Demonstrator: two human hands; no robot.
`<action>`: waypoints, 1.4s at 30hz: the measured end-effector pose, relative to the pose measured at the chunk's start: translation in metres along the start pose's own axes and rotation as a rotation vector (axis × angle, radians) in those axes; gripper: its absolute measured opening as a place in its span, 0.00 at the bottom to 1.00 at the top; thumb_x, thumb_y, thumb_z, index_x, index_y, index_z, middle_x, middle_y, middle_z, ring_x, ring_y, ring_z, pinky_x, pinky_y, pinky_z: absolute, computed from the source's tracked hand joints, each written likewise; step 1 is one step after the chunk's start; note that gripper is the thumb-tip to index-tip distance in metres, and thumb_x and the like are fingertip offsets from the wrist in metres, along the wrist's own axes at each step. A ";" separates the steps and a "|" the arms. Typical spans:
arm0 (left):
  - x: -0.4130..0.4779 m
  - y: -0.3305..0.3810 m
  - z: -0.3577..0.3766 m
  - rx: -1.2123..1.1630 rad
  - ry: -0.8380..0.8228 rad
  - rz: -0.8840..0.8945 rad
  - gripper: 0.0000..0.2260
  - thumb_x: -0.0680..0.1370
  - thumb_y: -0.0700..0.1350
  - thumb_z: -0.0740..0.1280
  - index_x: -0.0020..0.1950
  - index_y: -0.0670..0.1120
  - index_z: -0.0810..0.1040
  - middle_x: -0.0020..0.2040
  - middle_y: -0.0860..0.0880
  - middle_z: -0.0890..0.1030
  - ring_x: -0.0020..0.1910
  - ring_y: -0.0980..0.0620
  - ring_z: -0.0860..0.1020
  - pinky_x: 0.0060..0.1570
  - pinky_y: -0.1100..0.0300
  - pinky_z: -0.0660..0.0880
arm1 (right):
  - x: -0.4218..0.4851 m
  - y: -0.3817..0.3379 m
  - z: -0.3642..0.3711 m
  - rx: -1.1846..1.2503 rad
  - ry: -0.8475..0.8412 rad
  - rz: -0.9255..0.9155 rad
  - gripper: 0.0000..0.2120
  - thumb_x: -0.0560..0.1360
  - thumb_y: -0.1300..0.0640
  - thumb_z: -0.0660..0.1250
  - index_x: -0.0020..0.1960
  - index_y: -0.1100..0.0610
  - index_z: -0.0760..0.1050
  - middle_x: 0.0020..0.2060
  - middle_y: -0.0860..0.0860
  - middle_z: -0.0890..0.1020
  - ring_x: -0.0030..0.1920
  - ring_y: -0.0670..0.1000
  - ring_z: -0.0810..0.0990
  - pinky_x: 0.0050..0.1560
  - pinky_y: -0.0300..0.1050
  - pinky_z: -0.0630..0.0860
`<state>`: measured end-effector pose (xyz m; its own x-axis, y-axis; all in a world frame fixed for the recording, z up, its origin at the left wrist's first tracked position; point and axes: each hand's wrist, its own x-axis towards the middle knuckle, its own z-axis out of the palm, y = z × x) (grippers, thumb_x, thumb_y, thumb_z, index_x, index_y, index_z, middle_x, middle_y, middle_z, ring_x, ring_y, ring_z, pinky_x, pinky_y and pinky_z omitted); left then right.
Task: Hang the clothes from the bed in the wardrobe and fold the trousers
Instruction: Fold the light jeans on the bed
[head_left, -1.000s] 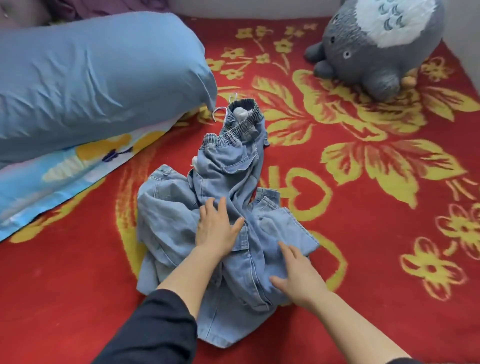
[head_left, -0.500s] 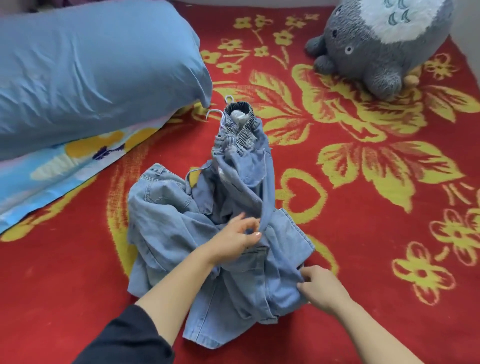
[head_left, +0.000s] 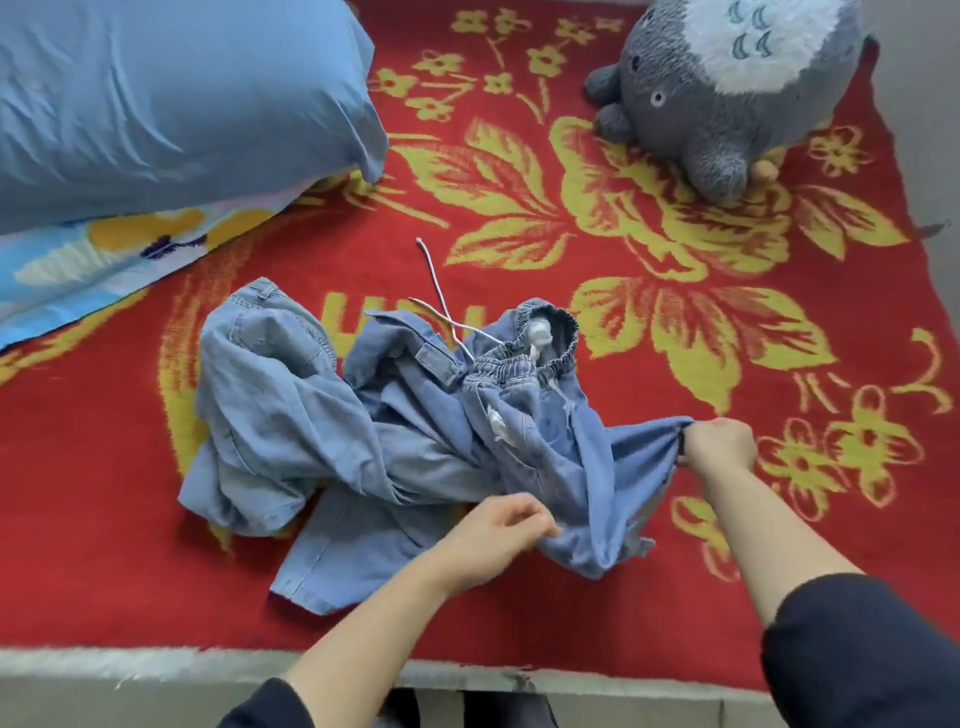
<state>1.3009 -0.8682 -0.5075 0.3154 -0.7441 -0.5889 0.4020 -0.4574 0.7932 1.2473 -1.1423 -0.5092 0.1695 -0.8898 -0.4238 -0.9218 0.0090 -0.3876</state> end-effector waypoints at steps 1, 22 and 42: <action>0.011 0.001 -0.002 0.011 0.171 -0.022 0.06 0.78 0.44 0.65 0.46 0.43 0.78 0.45 0.48 0.81 0.47 0.51 0.77 0.54 0.54 0.72 | 0.009 0.001 -0.011 -0.133 -0.111 -0.064 0.07 0.70 0.66 0.64 0.43 0.65 0.80 0.41 0.64 0.83 0.44 0.61 0.81 0.44 0.49 0.78; 0.030 0.035 0.067 0.544 0.150 0.161 0.10 0.68 0.43 0.70 0.35 0.48 0.68 0.31 0.54 0.66 0.30 0.59 0.62 0.31 0.65 0.61 | -0.016 0.003 0.023 0.219 -0.986 0.099 0.22 0.69 0.35 0.68 0.46 0.54 0.75 0.26 0.48 0.72 0.25 0.47 0.68 0.24 0.36 0.67; -0.084 0.094 0.002 -0.036 -0.312 -0.164 0.12 0.61 0.37 0.69 0.30 0.45 0.65 0.29 0.48 0.66 0.28 0.53 0.64 0.29 0.63 0.61 | -0.056 -0.035 0.016 -0.015 -0.333 -0.261 0.13 0.69 0.64 0.63 0.52 0.59 0.78 0.49 0.61 0.82 0.52 0.62 0.80 0.52 0.51 0.78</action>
<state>1.3099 -0.8493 -0.3832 -0.0318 -0.7774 -0.6282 0.4573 -0.5702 0.6825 1.2753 -1.0852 -0.4850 0.4988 -0.6652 -0.5556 -0.8376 -0.2054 -0.5061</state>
